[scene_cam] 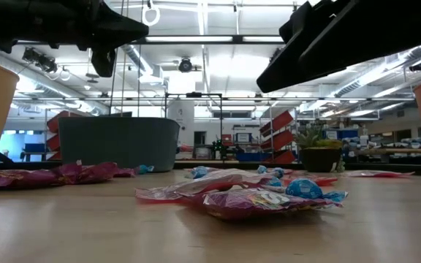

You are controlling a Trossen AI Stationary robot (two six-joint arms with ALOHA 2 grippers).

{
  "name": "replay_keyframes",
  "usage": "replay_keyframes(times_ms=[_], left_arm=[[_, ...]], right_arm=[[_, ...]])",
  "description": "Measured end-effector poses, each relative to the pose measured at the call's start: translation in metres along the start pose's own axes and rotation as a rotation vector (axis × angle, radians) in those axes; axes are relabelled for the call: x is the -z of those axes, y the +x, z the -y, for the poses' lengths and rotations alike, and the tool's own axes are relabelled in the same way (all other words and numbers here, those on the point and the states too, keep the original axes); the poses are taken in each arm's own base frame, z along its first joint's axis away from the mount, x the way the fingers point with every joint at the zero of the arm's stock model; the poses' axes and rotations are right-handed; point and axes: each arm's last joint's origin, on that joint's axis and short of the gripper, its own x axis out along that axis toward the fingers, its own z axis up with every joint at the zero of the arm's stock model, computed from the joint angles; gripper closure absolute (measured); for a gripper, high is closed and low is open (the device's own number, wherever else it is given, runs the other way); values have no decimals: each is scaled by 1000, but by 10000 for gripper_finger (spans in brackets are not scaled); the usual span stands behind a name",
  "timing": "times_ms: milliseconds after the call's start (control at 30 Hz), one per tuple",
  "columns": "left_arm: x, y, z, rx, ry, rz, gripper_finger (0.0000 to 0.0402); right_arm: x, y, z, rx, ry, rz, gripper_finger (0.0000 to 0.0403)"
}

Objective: Sort candy
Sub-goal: Put the purple candy into the orange bin

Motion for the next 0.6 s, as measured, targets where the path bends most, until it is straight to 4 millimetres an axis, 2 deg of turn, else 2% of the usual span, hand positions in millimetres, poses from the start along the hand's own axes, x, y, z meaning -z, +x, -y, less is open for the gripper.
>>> replay_keyframes(times_ms=[433, 600], left_arm=[[-1, 0, 0, 2, -7, 7, 396], [-1, 0, 0, 3, -6, 10, 396]], right_arm=[[-6, 3, 4, 2, 20, 53, 186], [1, 22, 4, -1, 27, 90, 187]])
